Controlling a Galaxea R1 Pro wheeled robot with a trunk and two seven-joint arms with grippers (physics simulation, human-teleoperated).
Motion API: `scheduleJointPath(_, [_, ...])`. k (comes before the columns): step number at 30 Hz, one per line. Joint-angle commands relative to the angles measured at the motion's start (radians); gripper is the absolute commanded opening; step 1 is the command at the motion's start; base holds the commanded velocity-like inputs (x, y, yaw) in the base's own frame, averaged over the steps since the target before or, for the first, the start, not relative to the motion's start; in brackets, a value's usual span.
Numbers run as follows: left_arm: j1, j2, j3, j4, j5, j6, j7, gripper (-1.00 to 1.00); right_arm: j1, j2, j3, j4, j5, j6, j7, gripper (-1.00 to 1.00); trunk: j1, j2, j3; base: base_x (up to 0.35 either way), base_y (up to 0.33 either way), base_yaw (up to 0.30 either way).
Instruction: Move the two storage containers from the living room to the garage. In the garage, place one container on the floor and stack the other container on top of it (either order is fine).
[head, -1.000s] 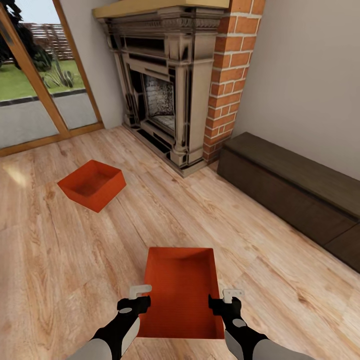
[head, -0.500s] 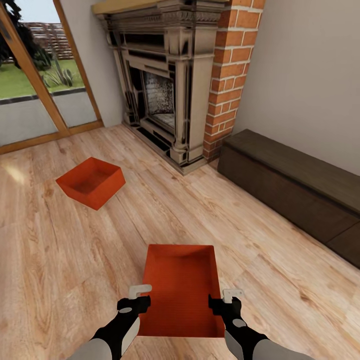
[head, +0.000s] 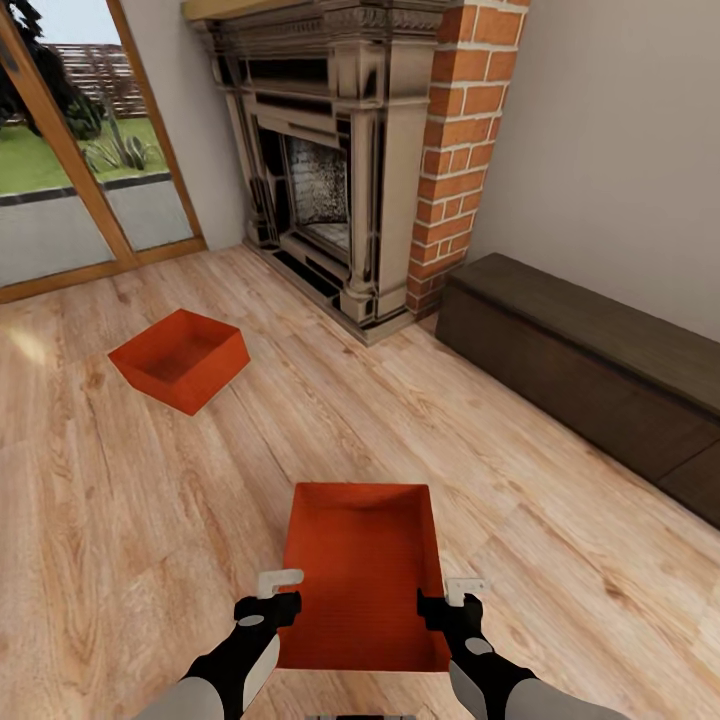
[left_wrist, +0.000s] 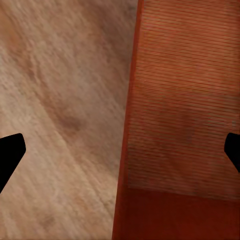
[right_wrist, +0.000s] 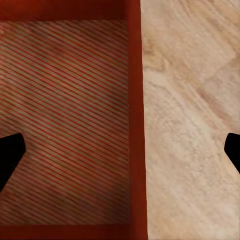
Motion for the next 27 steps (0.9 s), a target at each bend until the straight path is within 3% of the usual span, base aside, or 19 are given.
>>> scheduleJointPath(1, [0.000,-0.001,0.007,-0.001,-0.006,0.001,0.001,1.00,-0.001,0.000,0.009,0.001,-0.010,-0.003,-0.003,1.00,0.004,-0.008,-0.004,0.000,0.000,0.000])
scheduleJointPath(20, [0.000,0.000,0.008,-0.001,-0.006,0.001,0.001,1.00,-0.001,0.000,0.008,0.002,-0.004,-0.004,-0.003,1.00,0.077,-0.141,-0.063,0.000,0.000,0.000])
scheduleJointPath(27, [0.000,0.000,0.008,-0.001,-0.006,0.000,0.001,1.00,-0.001,-0.009,0.007,0.002,-0.008,-0.004,-0.004,1.00,0.077,-0.141,-0.063,0.000,0.000,0.000])
